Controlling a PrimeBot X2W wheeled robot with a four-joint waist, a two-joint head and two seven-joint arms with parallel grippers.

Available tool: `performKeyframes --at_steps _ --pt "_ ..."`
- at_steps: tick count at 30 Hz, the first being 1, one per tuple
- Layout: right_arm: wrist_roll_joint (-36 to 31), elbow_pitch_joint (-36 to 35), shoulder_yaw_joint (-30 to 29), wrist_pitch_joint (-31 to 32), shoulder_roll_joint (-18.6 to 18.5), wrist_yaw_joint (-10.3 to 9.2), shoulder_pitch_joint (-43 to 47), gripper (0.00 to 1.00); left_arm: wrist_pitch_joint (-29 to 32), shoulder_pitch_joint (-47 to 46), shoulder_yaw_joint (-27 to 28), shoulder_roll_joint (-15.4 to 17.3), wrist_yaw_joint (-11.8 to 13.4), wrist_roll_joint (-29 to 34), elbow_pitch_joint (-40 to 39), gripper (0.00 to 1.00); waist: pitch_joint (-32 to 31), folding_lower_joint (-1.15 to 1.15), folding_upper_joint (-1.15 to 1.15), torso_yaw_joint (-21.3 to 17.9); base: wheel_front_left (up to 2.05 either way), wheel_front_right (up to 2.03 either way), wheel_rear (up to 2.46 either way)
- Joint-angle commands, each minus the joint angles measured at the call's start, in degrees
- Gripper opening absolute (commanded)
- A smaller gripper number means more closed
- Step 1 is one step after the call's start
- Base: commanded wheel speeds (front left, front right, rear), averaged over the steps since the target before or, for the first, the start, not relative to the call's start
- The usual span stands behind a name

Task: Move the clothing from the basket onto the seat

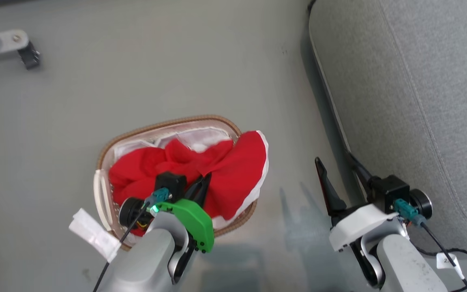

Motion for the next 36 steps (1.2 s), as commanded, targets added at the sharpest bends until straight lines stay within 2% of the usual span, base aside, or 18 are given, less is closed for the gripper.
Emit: performKeyframes --at_steps 1,14,19,27,36 --pt "-0.55 0.17 -0.13 -0.29 -0.27 -0.04 1.50 1.00 -0.05 2.18 1.63 0.34 0.35 1.50 -1.32 0.00 -7.05 0.00 0.00 3.62 0.00 0.00 0.00" --pt "-1.14 0.47 -0.04 -0.29 -0.39 -0.04 7.66 1.00 -0.05 13.83 17.49 0.12 -0.60 13.57 -14.22 0.00 -16.53 0.00 0.00 6.57 0.00 0.00 0.00" --pt "-1.48 0.13 -0.50 -0.29 -0.37 -0.04 9.71 1.00 -0.05 16.09 21.30 0.00 -0.86 16.81 -18.93 0.00 -19.08 0.00 0.00 7.41 0.00 0.00 0.00" --pt "-1.39 0.27 0.11 -0.29 -0.30 -0.04 11.63 1.00 -0.05 15.29 23.53 -0.04 -1.31 17.58 -26.07 0.00 -21.15 0.00 0.00 7.96 0.00 0.00 0.00" --pt "-0.73 0.66 1.09 -0.29 -0.28 -0.04 12.63 1.00 -0.05 13.27 21.25 -0.02 -1.51 16.48 -31.55 0.00 -23.12 0.00 0.00 7.67 0.00 0.00 0.00"
